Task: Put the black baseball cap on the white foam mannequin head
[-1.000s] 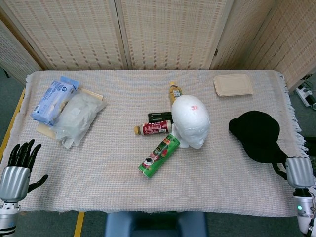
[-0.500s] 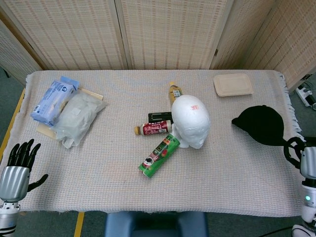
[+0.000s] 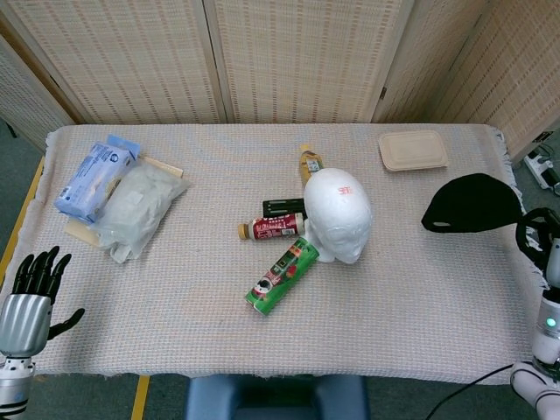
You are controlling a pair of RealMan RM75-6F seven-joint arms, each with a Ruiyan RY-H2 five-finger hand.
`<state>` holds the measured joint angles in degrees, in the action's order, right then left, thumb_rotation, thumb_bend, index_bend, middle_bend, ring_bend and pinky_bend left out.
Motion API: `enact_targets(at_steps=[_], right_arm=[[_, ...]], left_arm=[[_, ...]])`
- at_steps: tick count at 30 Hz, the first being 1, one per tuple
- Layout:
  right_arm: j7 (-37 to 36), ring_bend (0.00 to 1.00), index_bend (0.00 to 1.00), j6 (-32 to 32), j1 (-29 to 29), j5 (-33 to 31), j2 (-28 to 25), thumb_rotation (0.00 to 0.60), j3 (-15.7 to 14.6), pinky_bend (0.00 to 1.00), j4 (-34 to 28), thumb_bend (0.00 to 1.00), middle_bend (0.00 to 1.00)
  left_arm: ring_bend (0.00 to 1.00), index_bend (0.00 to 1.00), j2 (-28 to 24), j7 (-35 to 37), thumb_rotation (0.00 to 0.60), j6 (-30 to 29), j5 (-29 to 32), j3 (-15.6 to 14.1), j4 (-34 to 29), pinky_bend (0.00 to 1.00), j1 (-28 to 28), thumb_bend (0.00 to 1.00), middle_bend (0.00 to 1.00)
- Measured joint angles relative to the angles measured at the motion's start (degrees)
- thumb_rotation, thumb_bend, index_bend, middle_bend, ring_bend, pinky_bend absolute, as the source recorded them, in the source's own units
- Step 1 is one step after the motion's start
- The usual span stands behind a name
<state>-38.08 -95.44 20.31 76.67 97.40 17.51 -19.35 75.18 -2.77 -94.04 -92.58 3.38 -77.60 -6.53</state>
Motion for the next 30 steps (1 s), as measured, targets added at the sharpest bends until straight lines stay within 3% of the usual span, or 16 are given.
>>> enact_targets(at_steps=[10, 23, 30], right_arm=[[5.69, 1.00, 0.76, -5.79, 4.26, -0.10, -5.95, 0.600, 3.57, 1.00, -13.10, 0.38, 1.00], [25.99, 1.00, 0.76, -9.03, 11.86, 5.76, -13.86, 0.600, 6.14, 1.00, -42.99, 0.37, 1.00], [33.66, 1.00, 0.76, -7.89, 16.90, 9.16, -13.94, 0.600, 7.23, 1.00, -50.18, 0.37, 1.00]], left_arm=[[0.00, 0.00, 0.03, 0.46, 0.600, 0.79, 0.68, 0.19, -0.11, 0.04, -0.24, 0.17, 0.00], [0.00, 0.00, -0.97, 1.58, 0.600, 0.74, 1.49, 0.73, -1.11, 0.04, -0.17, 0.17, 0.00], [0.00, 0.00, -1.70, 1.97, 0.600, 0.27, 1.49, 0.69, -1.86, 0.04, 0.18, 0.17, 0.00]])
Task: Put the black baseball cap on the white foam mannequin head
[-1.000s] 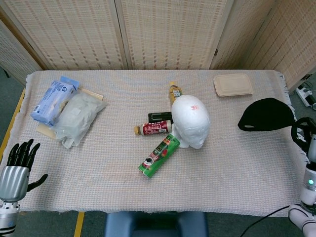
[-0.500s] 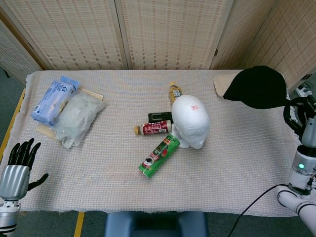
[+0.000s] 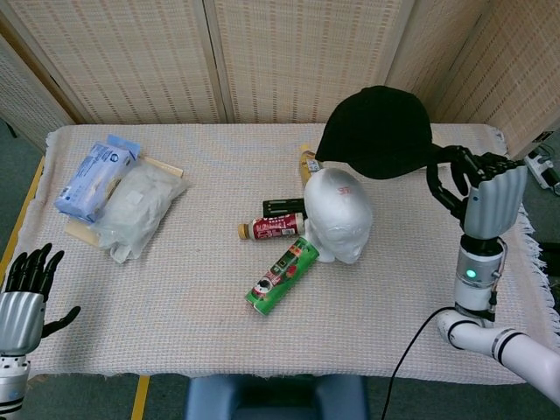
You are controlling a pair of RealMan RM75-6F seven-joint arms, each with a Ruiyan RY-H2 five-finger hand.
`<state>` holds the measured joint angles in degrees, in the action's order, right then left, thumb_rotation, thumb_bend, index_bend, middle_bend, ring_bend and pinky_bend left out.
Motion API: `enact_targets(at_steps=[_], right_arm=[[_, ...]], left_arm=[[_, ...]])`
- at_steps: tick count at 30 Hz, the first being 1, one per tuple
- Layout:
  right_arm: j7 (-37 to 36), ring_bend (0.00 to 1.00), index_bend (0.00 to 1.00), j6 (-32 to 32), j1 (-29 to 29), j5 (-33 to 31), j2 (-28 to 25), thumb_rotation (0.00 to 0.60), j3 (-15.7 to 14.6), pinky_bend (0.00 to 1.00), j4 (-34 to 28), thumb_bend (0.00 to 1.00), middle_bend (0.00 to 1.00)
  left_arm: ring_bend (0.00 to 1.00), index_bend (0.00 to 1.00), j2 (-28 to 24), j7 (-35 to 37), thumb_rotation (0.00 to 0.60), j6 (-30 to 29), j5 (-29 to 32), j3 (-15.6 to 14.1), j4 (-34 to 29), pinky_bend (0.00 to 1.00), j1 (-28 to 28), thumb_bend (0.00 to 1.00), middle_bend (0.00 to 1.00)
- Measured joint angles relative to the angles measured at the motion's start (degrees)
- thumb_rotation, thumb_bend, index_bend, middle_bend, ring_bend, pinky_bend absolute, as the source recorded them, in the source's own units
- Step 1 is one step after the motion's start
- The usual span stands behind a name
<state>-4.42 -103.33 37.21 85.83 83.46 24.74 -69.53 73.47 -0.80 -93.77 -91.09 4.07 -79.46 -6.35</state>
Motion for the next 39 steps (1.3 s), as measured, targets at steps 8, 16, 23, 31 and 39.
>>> enact_targets(at_steps=[8, 16, 23, 31, 39], right_arm=[[2.03, 1.00, 0.76, -0.14, 0.36, 3.74, 2.34, 0.600, -2.84, 1.00, -1.02, 0.37, 1.00], [0.66, 1.00, 0.76, -2.27, -2.96, 6.67, 3.88, 0.600, -7.35, 1.00, 1.96, 0.37, 1.00], [-1.84, 1.00, 0.76, -4.27, -5.84, 9.61, 6.27, 0.600, -11.45, 1.00, 7.45, 0.37, 1.00], [-2.74, 1.00, 0.76, -6.70, -7.69, 13.61, 7.98, 0.600, -14.66, 1.00, 9.25, 0.37, 1.00], [-3.90, 1.00, 0.76, -7.71, -10.14, 14.68, 10.08, 0.600, -17.03, 1.00, 13.22, 0.36, 1.00]], left_arm=[[0.00, 0.00, -0.44, 0.16, 0.600, -0.18, -0.04, 0.01, -0.37, 0.04, 0.15, 0.17, 0.00], [0.00, 0.00, -0.35, 0.00, 0.600, -0.06, -0.28, -0.14, -0.49, 0.04, 0.11, 0.17, 0.00], [0.00, 0.00, -0.25, 0.12, 0.600, 0.44, -0.41, -0.32, -0.55, 0.04, -0.08, 0.17, 0.00], [0.00, 0.00, -0.45, 0.57, 0.600, 0.11, -0.44, -0.11, -0.81, 0.04, -0.07, 0.17, 0.00], [0.00, 0.00, -0.65, 0.85, 0.600, 0.24, -0.43, -0.15, -1.05, 0.04, -0.09, 0.17, 0.00]])
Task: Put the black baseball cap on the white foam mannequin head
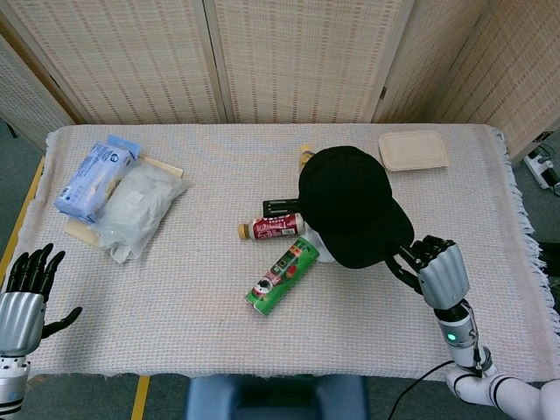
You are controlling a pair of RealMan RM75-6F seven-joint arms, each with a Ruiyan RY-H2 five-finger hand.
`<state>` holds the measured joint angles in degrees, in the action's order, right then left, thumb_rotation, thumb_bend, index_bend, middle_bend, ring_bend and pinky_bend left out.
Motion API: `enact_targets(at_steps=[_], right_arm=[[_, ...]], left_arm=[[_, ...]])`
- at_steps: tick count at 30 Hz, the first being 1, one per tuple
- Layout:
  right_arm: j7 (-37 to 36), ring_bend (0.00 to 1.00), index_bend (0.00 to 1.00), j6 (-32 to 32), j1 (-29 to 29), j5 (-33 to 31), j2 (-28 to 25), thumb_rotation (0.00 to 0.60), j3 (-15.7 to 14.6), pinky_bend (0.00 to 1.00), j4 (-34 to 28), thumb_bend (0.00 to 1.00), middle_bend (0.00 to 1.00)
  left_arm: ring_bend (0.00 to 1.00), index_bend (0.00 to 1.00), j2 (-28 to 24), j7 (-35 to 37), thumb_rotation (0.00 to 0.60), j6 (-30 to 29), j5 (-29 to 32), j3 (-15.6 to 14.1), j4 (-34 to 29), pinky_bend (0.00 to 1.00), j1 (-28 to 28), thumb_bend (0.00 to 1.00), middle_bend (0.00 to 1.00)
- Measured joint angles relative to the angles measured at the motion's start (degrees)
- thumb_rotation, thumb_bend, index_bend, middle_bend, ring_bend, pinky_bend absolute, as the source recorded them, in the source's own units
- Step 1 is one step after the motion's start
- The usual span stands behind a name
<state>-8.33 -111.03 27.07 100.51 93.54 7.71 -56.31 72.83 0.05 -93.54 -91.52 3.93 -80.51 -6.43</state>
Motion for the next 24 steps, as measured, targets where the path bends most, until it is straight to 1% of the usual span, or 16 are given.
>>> enact_targets(at_steps=[11, 17, 19, 20, 23, 24], right_arm=[[-6.65, 1.00, 0.76, 2.25, -2.31, -2.24, 5.84, 0.600, -1.54, 1.00, 10.35, 0.36, 1.00], [-9.05, 1.00, 0.76, 2.54, -2.69, -2.48, 8.43, 0.600, -2.00, 1.00, 13.87, 0.36, 1.00], [-9.23, 1.00, 0.73, 2.13, -2.75, -2.43, 8.66, 0.600, -2.00, 1.00, 14.28, 0.34, 1.00], [-9.17, 1.00, 0.70, 1.90, -2.81, -2.40, 8.68, 0.600, -1.97, 1.00, 14.47, 0.33, 1.00], [-8.58, 1.00, 0.43, 1.64, -3.06, -2.39, 8.31, 0.600, -1.98, 1.00, 14.80, 0.24, 0.98], [-8.47, 1.00, 0.29, 1.62, -3.16, -2.38, 8.07, 0.600, -2.02, 1.00, 14.81, 0.20, 0.95]], left_arm=[[0.00, 0.00, 0.09, -0.10, 0.600, 0.39, 0.20, 0.00, 0.03, 0.04, -0.11, 0.17, 0.00], [0.00, 0.00, -0.06, 0.13, 0.600, 0.36, 0.25, 0.06, -0.15, 0.04, -0.11, 0.17, 0.00], [0.00, 0.00, -0.10, 0.20, 0.600, 0.37, 0.31, 0.11, -0.19, 0.04, -0.11, 0.17, 0.00], [0.00, 0.00, -0.12, 0.24, 0.600, 0.40, 0.31, 0.11, -0.20, 0.04, -0.13, 0.17, 0.00], [0.00, 0.00, -0.16, 0.32, 0.600, 0.49, 0.29, 0.04, -0.20, 0.04, -0.14, 0.17, 0.00], [0.00, 0.00, -0.16, 0.33, 0.600, 0.49, 0.27, 0.03, -0.20, 0.04, -0.15, 0.17, 0.00]])
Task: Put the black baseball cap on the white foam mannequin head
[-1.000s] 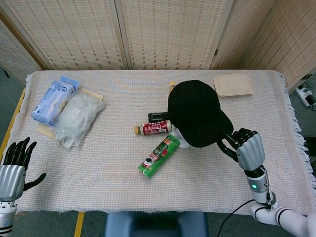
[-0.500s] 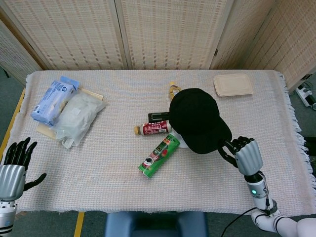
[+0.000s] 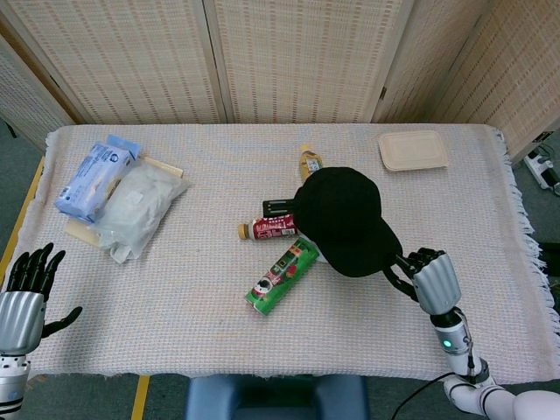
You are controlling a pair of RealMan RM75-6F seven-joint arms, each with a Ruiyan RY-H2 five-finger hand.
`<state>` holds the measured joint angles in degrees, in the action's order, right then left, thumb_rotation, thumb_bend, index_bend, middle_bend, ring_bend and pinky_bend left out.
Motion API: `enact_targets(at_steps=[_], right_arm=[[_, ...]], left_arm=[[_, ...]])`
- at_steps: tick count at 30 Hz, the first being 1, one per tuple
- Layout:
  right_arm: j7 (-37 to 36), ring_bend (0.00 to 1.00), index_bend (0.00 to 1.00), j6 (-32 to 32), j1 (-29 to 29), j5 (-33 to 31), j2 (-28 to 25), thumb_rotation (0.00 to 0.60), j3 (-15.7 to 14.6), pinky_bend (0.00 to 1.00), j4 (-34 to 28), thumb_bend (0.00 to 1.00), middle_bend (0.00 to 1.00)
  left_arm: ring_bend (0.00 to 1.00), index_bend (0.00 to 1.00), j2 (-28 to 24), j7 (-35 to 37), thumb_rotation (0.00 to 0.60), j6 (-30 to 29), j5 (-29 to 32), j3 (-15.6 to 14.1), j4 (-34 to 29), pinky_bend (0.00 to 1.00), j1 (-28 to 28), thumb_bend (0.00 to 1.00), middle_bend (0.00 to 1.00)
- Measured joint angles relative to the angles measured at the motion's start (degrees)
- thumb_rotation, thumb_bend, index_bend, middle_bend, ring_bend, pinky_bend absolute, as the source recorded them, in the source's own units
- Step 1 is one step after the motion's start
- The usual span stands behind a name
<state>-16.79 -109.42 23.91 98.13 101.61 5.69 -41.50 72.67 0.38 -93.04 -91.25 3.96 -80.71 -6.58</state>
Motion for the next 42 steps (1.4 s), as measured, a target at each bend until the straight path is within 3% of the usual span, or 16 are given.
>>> enact_targets(at_steps=[2, 5, 10, 17, 20, 25, 29, 32, 36, 42], right_arm=[[0.72, 1.00, 0.09, 0.03, -0.33, 0.04, -0.73, 0.600, -0.20, 1.00, -0.19, 0.14, 0.87], [1.82, 0.97, 0.01, -0.03, -0.86, 0.21, -1.87, 0.600, -0.57, 1.00, -0.98, 0.09, 0.81], [3.48, 0.84, 0.00, 0.21, -2.17, 0.40, -4.24, 0.600, -1.57, 1.00, -3.39, 0.02, 0.64], [13.42, 0.65, 0.00, -0.20, -6.44, 2.16, -10.75, 0.600, -4.81, 0.95, -15.15, 0.00, 0.43], [18.45, 0.51, 0.00, -0.50, -8.68, 2.60, -13.93, 0.600, -6.01, 0.80, -21.75, 0.00, 0.30], [25.50, 0.21, 0.00, 1.52, -12.08, 0.27, -20.77, 0.600, -7.47, 0.44, -34.73, 0.00, 0.10], [29.80, 0.12, 0.00, 4.52, -14.86, -5.52, -27.53, 0.600, -7.54, 0.34, -47.29, 0.01, 0.07], [31.32, 0.09, 0.00, 6.70, -17.01, -11.18, -31.18, 0.600, -7.04, 0.28, -52.71, 0.01, 0.06], [32.30, 0.06, 0.00, 10.24, -19.36, -15.75, -33.65, 0.600, -6.61, 0.25, -54.96, 0.01, 0.04], [31.84, 0.06, 0.00, 10.68, -20.66, -13.79, -34.80, 0.600, -6.48, 0.24, -55.53, 0.02, 0.04]], left_arm=[[0.00, 0.00, -0.01, -0.01, 0.600, 0.04, -0.02, -0.02, -0.08, 0.04, -0.02, 0.17, 0.00], [0.00, 0.00, -0.02, -0.01, 0.600, 0.09, -0.04, -0.05, -0.14, 0.04, -0.03, 0.17, 0.00], [0.00, 0.00, 0.06, -0.15, 0.600, 0.31, -0.05, -0.12, -0.17, 0.04, -0.12, 0.17, 0.00], [0.00, 0.00, -0.21, 0.21, 0.600, 0.37, -0.16, -0.25, -0.69, 0.04, -0.09, 0.17, 0.00], [0.00, 0.00, -0.36, 0.30, 0.600, 0.32, -0.26, -0.37, -0.89, 0.04, -0.02, 0.17, 0.00], [0.00, 0.00, -0.71, 0.73, 0.600, 0.74, 0.01, -0.38, -1.26, 0.04, -0.05, 0.17, 0.00], [0.00, 0.00, -1.32, 1.08, 0.600, 1.60, 0.26, -0.64, -2.09, 0.04, -0.13, 0.17, 0.00], [0.00, 0.00, -1.89, 1.18, 0.600, 1.85, 0.26, -0.87, -2.82, 0.04, -0.09, 0.17, 0.00], [0.00, 0.01, -2.53, 1.21, 0.600, 2.20, 0.63, -0.97, -3.59, 0.04, 0.06, 0.17, 0.00], [0.00, 0.01, -3.59, 1.46, 0.600, 3.50, 0.42, -1.70, -4.82, 0.04, -0.06, 0.17, 0.00]])
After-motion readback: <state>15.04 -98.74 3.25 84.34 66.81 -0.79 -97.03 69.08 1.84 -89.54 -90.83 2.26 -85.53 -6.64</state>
